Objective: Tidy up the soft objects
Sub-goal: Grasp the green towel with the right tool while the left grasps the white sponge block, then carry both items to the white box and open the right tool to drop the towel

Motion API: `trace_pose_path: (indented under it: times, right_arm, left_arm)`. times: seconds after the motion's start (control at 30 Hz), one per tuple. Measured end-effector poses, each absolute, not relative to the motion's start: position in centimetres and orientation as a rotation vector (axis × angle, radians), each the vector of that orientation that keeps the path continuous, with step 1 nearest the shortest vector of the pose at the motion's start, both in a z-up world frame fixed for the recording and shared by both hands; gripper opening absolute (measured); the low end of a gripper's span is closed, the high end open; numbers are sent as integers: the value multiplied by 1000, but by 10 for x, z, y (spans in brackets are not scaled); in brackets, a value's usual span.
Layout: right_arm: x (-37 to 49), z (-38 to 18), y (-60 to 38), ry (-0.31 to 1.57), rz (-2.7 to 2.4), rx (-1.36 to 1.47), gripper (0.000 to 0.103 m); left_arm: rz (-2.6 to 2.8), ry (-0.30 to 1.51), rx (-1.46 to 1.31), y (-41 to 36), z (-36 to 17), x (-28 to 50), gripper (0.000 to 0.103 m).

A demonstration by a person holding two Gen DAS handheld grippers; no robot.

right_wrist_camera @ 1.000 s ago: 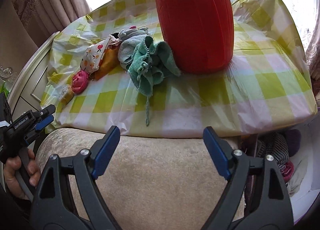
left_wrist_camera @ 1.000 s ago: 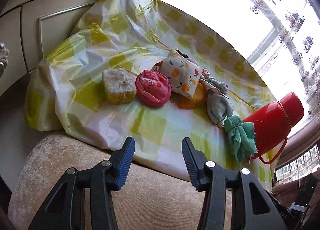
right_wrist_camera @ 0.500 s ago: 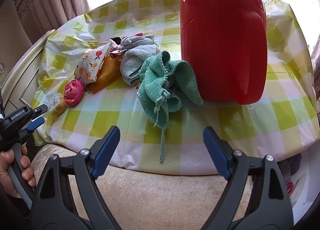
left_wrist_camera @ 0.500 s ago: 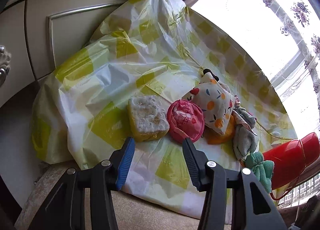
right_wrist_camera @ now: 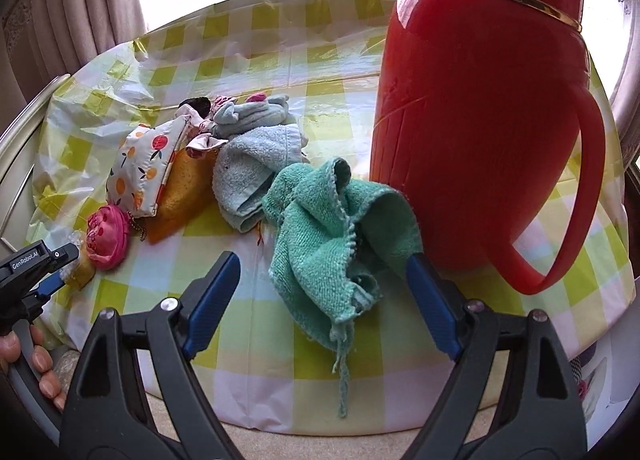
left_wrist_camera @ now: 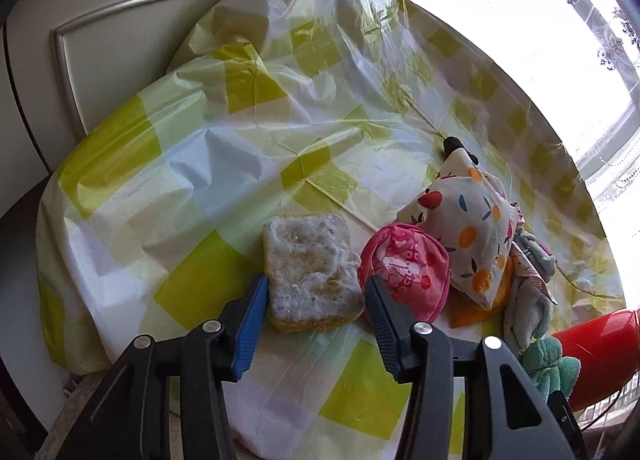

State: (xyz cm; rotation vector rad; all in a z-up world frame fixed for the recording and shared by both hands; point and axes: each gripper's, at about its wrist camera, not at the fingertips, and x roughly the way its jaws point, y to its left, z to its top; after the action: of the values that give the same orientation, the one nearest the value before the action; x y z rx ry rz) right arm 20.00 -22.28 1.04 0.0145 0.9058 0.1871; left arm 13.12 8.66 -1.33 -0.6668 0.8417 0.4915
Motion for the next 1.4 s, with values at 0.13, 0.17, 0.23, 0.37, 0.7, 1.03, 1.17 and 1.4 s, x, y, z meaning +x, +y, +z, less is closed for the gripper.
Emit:
trace_pose_path:
  times: [0.13, 0.17, 0.23, 0.37, 0.7, 1.03, 1.17, 1.4]
  right_arm:
    - [213, 4, -220, 922, 160, 29, 87]
    - [216, 0, -218, 934, 158, 28, 87]
    - [222, -7, -216, 959, 162, 32, 69]
    - [224, -18, -218, 998, 192, 66, 39]
    - [203, -11, -224, 970, 251, 96, 22]
    - [174, 3, -239, 957, 327, 149, 19]
    - [164, 9, -247, 948, 345, 166, 18]
    - [147, 17, -263, 934, 360, 188, 17]
  left_arm:
    - [491, 847, -646, 84, -15, 133, 48]
    - [490, 845, -649, 85, -15, 132, 47]
    - [487, 838, -656, 86, -15, 131, 44]
    - [476, 821, -675, 87, -15, 124, 38]
    - [427, 800, -712, 84, -11, 112, 23]
    - [376, 763, -686, 66, 4, 94, 19]
    - [351, 734, -668, 54, 15, 79, 19]
    - [272, 731, -627, 23, 27, 66, 18]
